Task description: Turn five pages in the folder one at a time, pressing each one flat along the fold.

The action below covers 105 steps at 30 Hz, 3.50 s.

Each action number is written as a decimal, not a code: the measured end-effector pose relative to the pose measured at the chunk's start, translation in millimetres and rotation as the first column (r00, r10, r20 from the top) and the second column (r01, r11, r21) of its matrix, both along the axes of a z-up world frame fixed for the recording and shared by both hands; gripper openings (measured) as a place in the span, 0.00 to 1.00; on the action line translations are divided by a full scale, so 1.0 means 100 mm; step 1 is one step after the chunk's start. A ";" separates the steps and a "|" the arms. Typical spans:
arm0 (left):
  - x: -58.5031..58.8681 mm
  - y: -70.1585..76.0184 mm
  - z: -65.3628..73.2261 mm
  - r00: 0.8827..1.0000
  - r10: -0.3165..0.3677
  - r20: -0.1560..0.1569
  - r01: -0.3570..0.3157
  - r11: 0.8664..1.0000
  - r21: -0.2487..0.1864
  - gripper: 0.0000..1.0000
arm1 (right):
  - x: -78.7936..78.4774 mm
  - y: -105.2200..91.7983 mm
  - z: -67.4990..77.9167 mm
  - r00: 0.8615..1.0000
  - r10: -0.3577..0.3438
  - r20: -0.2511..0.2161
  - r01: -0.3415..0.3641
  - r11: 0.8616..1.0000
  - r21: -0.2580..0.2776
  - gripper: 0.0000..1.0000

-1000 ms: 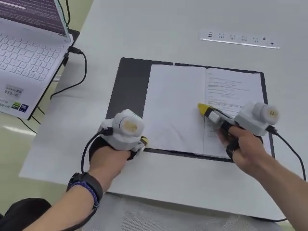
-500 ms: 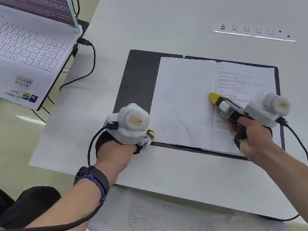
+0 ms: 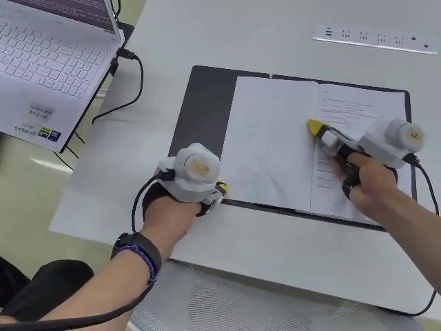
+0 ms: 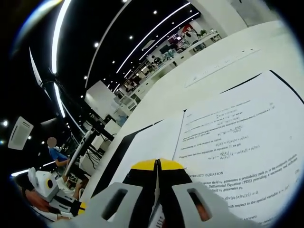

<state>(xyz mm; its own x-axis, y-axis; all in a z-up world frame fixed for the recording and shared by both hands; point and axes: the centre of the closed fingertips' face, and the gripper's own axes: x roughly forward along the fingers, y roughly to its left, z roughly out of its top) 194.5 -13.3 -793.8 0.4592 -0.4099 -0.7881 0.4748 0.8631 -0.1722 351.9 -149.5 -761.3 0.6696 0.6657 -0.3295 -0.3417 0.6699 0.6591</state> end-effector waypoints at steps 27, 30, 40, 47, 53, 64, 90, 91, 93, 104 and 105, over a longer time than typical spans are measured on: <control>0.01 0.00 -0.01 1.000 0.009 -0.017 -0.009 1.000 0.012 0.00 | 0.51 -0.05 -0.07 0.991 -0.131 0.040 0.130 0.991 0.023 0.00; 0.01 0.01 -0.01 1.000 0.009 -0.017 -0.009 1.000 0.013 0.00 | 0.52 -0.04 -0.03 0.988 -0.146 0.041 0.145 0.989 0.027 0.00; 0.01 0.00 0.00 0.999 0.038 -0.019 -0.038 0.999 0.001 0.00 | 0.67 -0.09 -0.03 0.970 -0.240 0.028 0.238 0.970 0.055 0.00; 0.01 0.00 0.00 0.999 0.032 -0.015 -0.032 0.999 0.006 0.00 | 0.78 -0.11 0.00 0.957 -0.290 0.011 0.288 0.955 0.076 0.00; 0.01 0.00 0.00 0.999 0.032 -0.014 -0.032 0.999 0.002 0.00 | 0.97 -0.22 -0.09 0.945 -0.326 0.014 0.324 0.943 0.073 0.00; 0.03 0.00 0.00 0.998 0.065 -0.009 -0.065 0.998 0.006 0.00 | 0.95 -0.15 -0.06 0.939 -0.343 0.011 0.342 0.938 0.062 0.00; 0.05 -0.03 0.00 1.000 0.008 0.022 -0.010 0.998 0.060 0.00 | 0.42 -0.08 0.03 0.959 -0.285 0.015 0.283 0.957 0.066 0.00; 0.05 -0.03 0.00 1.000 0.005 0.026 -0.006 0.998 0.062 0.00 | 0.39 -0.08 0.03 0.961 -0.277 0.019 0.276 0.959 0.062 0.00; 0.05 -0.03 0.00 0.999 0.001 0.034 -0.003 0.998 0.066 0.00 | 0.33 -0.08 0.02 0.963 -0.269 0.024 0.267 0.962 0.056 0.00; 0.04 -0.03 0.01 0.998 0.001 0.056 -0.004 0.998 0.055 0.00 | 0.01 -0.13 -0.02 0.965 -0.260 0.021 0.259 0.965 0.028 0.00; 0.03 -0.03 0.01 0.998 0.000 0.057 -0.003 0.998 0.056 0.00 | -0.02 -0.14 -0.02 0.966 -0.259 0.019 0.258 0.966 0.028 0.00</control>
<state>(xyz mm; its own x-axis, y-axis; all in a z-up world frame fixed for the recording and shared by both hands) 197.9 -15.8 -792.9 0.5048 -0.3655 -0.7821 0.4814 0.8712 -0.0964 350.2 -163.3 -763.6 0.8269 0.4768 -0.2982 -0.1739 0.7210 0.6707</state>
